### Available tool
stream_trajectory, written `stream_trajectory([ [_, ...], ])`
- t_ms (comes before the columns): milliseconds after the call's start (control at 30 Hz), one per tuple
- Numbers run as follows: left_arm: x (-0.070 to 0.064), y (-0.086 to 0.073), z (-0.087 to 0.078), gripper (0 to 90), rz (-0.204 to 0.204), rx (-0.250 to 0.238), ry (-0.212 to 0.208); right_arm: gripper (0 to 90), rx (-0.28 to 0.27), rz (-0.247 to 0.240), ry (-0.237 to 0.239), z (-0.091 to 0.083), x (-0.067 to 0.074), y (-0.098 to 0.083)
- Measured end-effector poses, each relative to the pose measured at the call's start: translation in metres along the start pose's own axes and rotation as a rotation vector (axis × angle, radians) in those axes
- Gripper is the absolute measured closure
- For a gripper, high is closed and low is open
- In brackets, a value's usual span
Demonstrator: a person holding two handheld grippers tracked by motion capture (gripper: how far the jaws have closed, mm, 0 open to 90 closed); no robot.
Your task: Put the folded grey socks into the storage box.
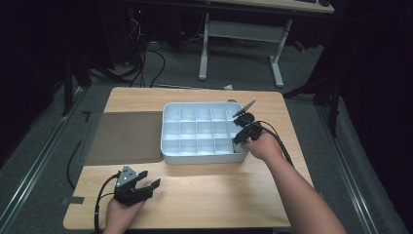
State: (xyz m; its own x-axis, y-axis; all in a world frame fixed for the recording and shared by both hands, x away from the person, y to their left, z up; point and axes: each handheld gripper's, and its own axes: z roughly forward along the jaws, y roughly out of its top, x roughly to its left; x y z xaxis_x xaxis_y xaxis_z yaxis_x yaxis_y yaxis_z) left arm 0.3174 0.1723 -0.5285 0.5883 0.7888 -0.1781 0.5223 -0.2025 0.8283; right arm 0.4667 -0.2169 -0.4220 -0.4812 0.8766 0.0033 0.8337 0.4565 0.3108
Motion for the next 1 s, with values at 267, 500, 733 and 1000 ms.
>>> stream_trajectory([
  [267,-0.002,0.0,0.001,37.6,0.004,-0.001,-0.002,64.5,-0.115,0.005,0.0,-0.013,0.001,-0.022],
  [500,-0.004,0.0,0.001,37.6,0.014,0.001,-0.001,63.0,-0.206,0.001,0.009,-0.022,0.003,-0.044],
  [733,-0.009,0.0,0.001,36.7,0.036,-0.004,0.001,58.8,-0.278,0.002,0.01,-0.026,0.005,-0.069],
  [1000,-0.016,0.001,0.002,36.6,0.065,-0.006,-0.005,56.8,-0.365,-0.016,0.013,-0.027,0.012,-0.097],
])
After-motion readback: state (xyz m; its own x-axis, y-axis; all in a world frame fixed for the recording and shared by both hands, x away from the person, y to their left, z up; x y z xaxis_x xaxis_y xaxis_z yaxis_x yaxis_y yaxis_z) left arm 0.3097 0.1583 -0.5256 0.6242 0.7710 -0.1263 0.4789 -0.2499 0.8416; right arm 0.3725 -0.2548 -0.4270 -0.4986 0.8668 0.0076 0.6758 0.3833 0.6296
